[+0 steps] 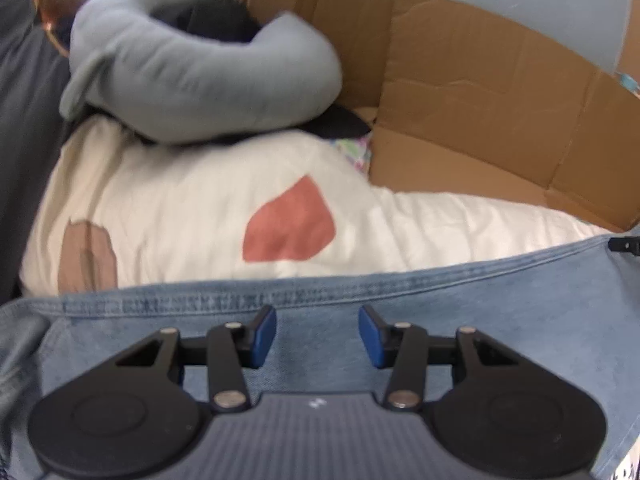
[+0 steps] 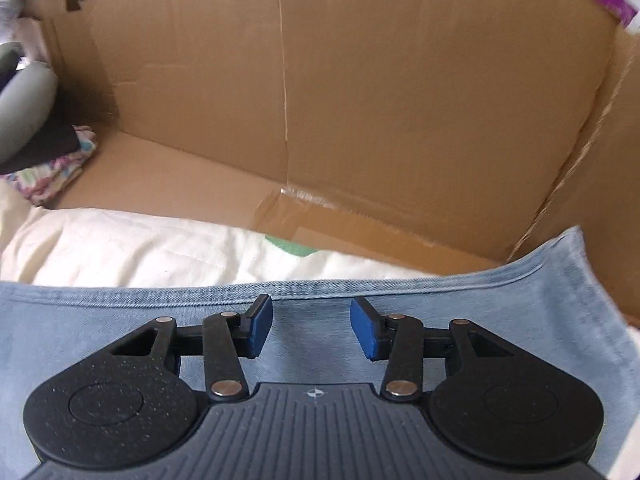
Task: Fold clothes
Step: 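Move the right gripper over the jeans toward the leg hem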
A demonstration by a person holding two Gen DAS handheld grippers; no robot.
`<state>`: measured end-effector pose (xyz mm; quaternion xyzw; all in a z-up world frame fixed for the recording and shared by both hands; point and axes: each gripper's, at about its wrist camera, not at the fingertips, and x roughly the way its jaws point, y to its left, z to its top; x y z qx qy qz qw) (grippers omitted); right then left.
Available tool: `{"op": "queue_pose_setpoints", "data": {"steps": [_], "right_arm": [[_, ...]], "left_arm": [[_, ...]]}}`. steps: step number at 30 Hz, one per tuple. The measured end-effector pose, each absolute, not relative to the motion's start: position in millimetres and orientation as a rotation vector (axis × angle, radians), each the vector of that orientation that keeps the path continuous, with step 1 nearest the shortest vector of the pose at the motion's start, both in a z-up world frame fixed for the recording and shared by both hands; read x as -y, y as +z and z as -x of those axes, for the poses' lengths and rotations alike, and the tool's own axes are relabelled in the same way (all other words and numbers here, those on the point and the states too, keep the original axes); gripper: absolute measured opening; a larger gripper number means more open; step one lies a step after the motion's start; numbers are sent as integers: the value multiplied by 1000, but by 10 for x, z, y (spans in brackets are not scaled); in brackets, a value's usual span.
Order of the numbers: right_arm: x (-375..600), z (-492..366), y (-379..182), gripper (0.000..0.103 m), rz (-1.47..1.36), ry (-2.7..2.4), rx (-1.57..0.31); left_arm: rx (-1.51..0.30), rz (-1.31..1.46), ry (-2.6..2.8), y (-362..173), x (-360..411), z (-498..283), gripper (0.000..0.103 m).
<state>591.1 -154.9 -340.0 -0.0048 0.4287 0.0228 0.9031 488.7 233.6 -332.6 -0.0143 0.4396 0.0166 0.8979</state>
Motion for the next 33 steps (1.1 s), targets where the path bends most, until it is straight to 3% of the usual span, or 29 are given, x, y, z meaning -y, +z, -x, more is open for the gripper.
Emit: {"op": "queue_pose_setpoints", "data": {"steps": [16,33], "right_arm": [[2468,-4798,-2690,50,-97,43,-815],[3390,-3911,-3322,51,-492,-60,-817]], "left_arm": [[-991,-27,-154,-3122,-1732,-4717,52],[-1104,-49,-87,-2888,-1520,-4754,57]]}}
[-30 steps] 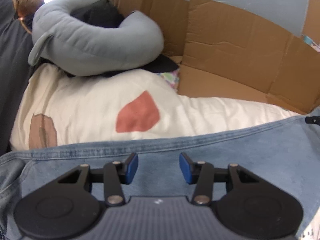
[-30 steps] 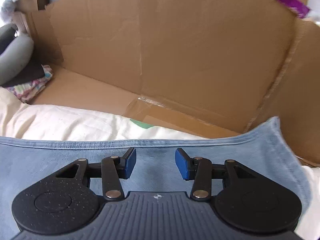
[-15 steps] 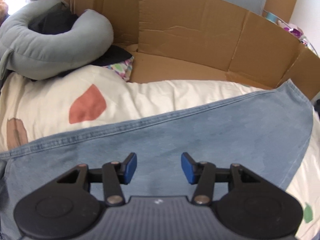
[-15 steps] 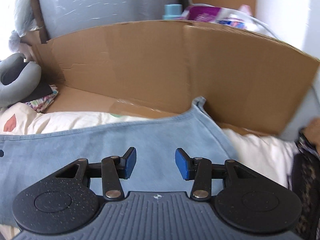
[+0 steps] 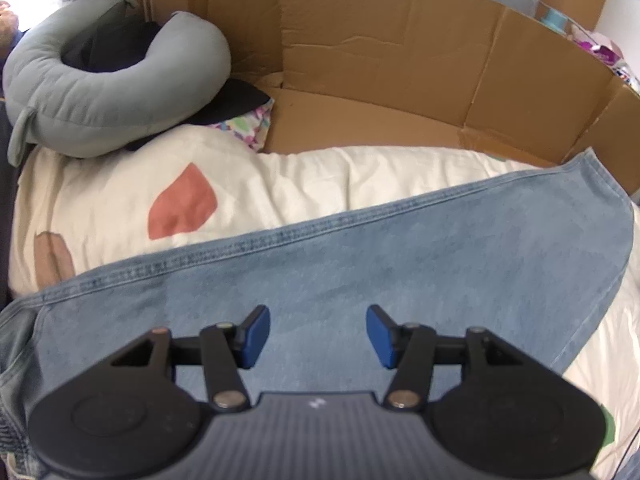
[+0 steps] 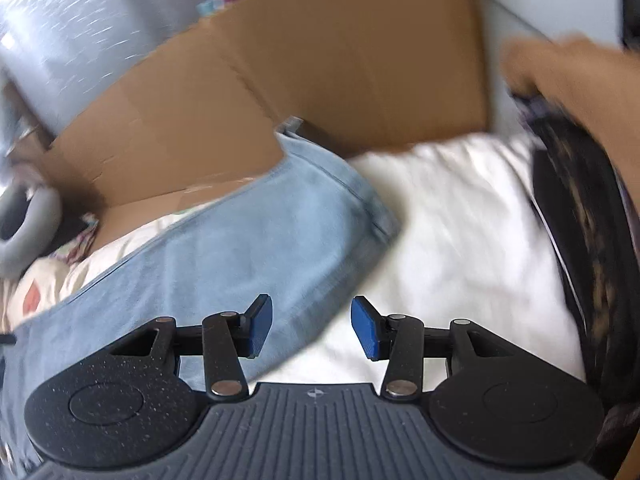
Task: Fold clothes
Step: 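Move the right gripper over the jeans toward the leg hem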
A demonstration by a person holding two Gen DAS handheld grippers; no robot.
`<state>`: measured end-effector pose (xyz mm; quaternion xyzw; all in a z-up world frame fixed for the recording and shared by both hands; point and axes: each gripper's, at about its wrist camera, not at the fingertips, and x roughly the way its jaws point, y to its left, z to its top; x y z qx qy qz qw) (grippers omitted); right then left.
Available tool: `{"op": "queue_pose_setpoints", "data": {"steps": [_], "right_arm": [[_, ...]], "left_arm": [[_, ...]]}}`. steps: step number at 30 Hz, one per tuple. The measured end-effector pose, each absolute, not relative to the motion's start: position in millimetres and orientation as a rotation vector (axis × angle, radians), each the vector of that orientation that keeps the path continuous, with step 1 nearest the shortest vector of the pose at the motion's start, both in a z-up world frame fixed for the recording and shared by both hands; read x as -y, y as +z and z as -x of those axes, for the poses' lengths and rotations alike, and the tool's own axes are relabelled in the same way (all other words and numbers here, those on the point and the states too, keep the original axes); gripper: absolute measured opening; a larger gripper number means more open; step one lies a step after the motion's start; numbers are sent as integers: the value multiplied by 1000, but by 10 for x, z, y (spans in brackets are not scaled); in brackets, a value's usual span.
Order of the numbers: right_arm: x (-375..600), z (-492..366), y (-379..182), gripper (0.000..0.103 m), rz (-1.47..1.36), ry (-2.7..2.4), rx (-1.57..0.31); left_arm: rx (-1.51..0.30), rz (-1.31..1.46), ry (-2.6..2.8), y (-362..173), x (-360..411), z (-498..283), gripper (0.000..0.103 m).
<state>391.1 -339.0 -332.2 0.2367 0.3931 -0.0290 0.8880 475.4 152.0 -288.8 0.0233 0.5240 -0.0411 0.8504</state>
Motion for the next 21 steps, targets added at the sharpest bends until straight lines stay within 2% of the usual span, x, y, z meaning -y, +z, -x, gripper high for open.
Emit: {"op": "queue_pose_setpoints", "data": {"steps": [8,21], "right_arm": [[3464,-3776,-3793,51,-709,-41,-787],[3587,-4101,-4112,49,-952,15,-682]], "left_arm": [[-1149,-102,-71,-2961,-1443,-4571,60],[-1222,-38,-45,-3342,-1408,-4373,60]]}}
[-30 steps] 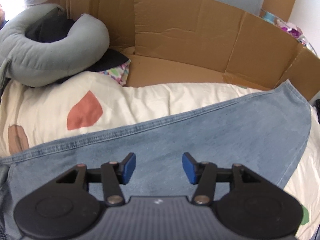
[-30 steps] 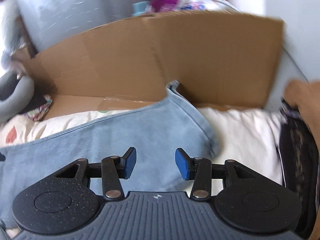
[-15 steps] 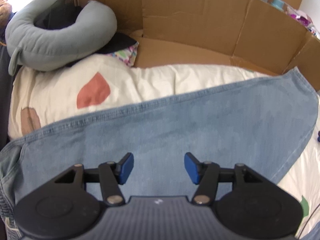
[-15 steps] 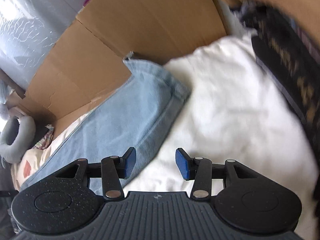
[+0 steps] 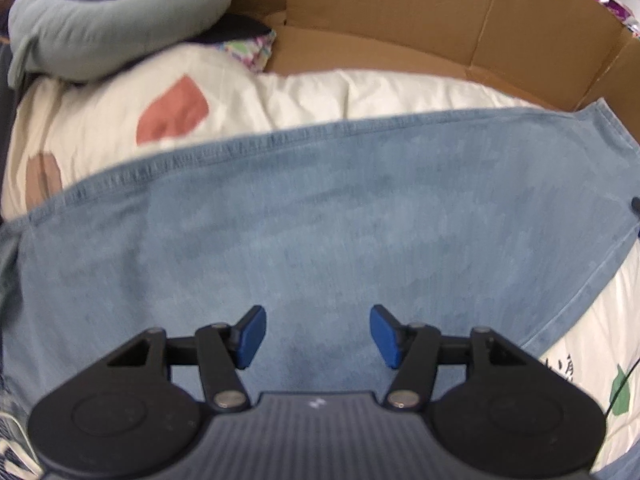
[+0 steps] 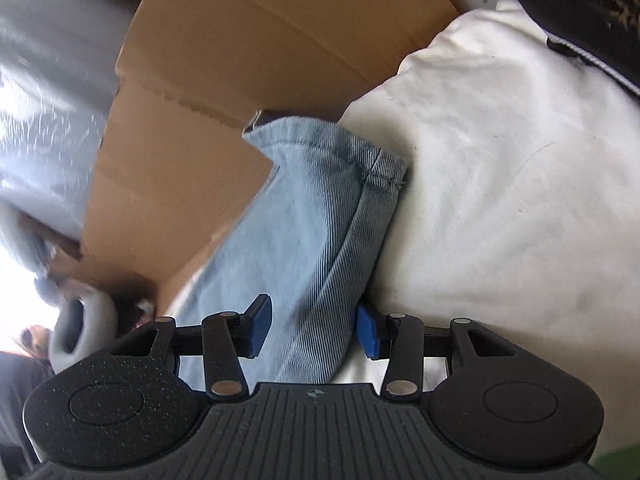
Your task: Fold clothes
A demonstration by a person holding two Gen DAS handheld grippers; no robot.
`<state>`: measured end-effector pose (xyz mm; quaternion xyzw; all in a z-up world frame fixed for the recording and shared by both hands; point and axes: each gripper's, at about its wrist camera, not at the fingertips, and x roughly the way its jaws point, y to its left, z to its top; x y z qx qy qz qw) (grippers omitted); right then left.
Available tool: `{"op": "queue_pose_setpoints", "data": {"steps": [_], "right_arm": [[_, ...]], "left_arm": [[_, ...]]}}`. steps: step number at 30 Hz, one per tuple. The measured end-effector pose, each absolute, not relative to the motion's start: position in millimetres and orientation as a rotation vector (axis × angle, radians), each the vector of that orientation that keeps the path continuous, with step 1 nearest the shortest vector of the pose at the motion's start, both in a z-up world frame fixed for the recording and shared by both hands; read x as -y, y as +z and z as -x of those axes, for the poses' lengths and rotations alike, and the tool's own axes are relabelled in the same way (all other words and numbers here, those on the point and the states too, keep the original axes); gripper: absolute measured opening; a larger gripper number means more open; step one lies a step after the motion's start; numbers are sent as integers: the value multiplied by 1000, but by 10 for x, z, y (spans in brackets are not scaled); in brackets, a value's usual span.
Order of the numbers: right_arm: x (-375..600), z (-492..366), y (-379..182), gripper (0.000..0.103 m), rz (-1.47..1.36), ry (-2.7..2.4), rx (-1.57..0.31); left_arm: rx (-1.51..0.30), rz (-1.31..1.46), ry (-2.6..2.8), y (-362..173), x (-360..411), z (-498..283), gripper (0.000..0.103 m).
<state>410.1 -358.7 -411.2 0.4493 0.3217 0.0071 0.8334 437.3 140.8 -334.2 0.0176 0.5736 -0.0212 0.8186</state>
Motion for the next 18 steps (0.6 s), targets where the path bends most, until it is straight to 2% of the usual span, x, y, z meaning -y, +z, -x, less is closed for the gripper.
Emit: {"op": "queue_pose_setpoints", "data": {"steps": [10,13,14,15,18], "right_arm": [[3804,-3918,-3900,47,-1024,30,-511],[3807,-3916,-3845,37,-987,-3,-498],[3812,-3939,-3825,31,-954,-35,-510],[3818,-3967,-3803,18,-923,-70,-524],[3844,-4037,-3784,2,-867,-140,-555]], "left_arm": [[-1262,-2,-31,-3503,-1448,-4224,60],[-1272,-14,-51,-3445,-1456,-4211,60],[-1274,-30,-63,-3417,-1450,-4204,60],[-1272,-50,-72,-3383,-1443,-4192,60],[-1270,-90,-95,-3288,-1454,-4161,60]]}}
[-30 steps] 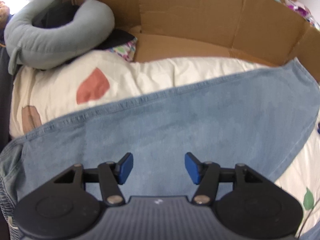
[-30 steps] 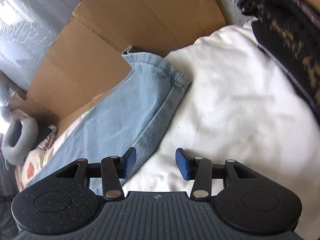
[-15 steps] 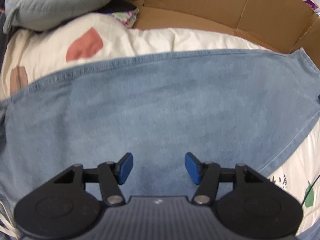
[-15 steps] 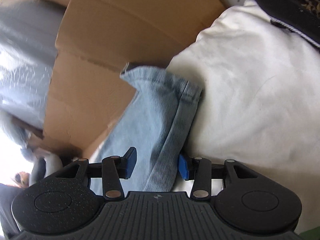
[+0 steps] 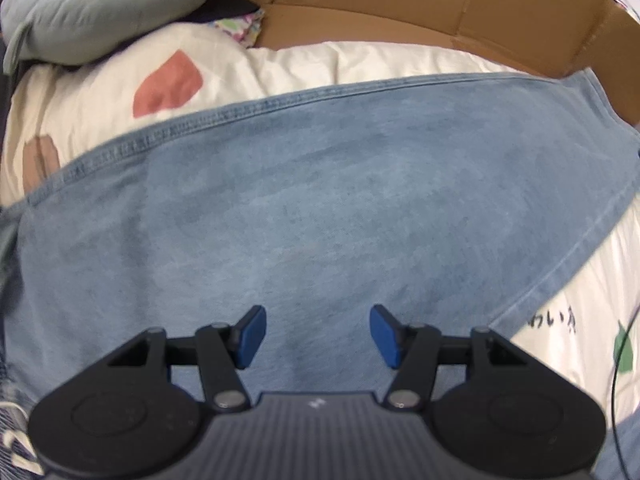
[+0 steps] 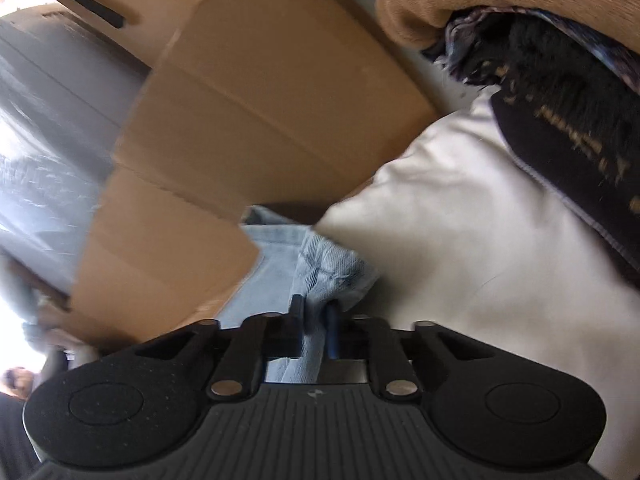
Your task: Fold clothes
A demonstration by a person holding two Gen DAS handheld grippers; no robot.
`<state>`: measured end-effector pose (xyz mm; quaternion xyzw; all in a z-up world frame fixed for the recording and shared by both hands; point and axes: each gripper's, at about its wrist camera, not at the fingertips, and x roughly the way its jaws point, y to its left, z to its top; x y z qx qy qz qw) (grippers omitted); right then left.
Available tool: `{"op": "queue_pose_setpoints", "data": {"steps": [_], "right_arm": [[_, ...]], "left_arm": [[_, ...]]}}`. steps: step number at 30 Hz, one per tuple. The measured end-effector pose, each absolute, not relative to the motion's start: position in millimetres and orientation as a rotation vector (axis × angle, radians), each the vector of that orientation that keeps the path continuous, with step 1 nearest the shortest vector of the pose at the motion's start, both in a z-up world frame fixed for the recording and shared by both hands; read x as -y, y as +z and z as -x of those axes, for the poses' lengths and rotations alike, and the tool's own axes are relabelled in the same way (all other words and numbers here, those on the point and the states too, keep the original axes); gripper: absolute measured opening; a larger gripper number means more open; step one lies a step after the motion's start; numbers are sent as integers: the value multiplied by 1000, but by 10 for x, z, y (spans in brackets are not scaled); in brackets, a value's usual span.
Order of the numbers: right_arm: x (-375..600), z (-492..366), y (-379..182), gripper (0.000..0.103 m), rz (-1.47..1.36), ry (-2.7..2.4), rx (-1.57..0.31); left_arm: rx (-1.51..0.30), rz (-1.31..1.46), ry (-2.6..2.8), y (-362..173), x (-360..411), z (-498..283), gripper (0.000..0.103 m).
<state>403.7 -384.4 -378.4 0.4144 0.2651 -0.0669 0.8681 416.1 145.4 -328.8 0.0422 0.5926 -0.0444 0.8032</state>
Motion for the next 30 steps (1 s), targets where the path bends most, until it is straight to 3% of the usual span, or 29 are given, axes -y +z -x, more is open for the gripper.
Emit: {"op": "queue_pose_setpoints", "data": {"steps": [11,16,18,30], "right_arm": [[3807,-4082,-3701,3,-612,-288,-667],[3782,-4163,-3699,10,-516,-317,-706],[3759,-4162,-3634,21,-451,-362,-703],[3630,-3933,-3305,23,-388,-318,-676]], "left_arm": [[-1306,-131,-105,-3252,-1713,-3972,60],[-1324,-118,-102,-3383,-1841,-3809,60],[-1334,-97,-96,-3452,-1893,-3737,60],[-1399,-54,-91,-3799,-2012,-3709,62]]}}
